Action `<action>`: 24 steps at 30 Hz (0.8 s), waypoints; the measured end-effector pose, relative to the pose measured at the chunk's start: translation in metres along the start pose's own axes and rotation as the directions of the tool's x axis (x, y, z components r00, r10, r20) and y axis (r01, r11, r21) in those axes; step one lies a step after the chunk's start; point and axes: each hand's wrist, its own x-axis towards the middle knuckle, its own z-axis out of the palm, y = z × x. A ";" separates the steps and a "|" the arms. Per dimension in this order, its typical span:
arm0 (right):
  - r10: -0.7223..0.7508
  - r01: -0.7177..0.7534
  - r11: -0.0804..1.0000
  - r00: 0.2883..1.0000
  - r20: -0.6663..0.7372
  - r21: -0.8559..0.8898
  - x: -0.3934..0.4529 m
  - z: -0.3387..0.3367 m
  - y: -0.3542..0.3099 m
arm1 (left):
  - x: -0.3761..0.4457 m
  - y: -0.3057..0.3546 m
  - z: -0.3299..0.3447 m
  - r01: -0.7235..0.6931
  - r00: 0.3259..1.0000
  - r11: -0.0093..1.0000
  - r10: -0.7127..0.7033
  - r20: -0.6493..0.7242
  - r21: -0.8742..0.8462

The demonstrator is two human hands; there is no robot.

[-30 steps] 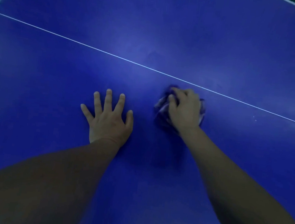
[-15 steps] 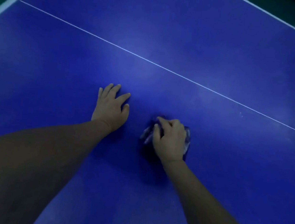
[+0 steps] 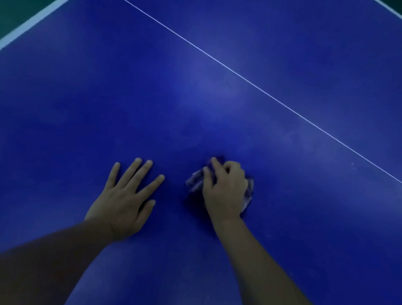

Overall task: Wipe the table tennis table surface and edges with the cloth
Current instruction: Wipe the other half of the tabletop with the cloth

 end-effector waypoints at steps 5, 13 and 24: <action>-0.424 0.410 0.903 0.897 0.124 0.126 -0.074 -0.002 -0.010 | 0.000 -0.001 -0.001 -0.004 1.000 1.000 0.004 -0.012 0.001; -0.032 0.020 0.993 0.995 -0.096 -0.117 -0.004 -0.010 0.048 | 0.002 -0.005 0.000 -0.046 0.999 0.999 0.046 -0.015 -0.005; -0.462 0.462 0.887 0.882 0.092 0.019 -0.123 -0.013 -0.003 | -0.004 -0.004 -0.006 -0.050 0.999 0.996 0.051 0.013 -0.076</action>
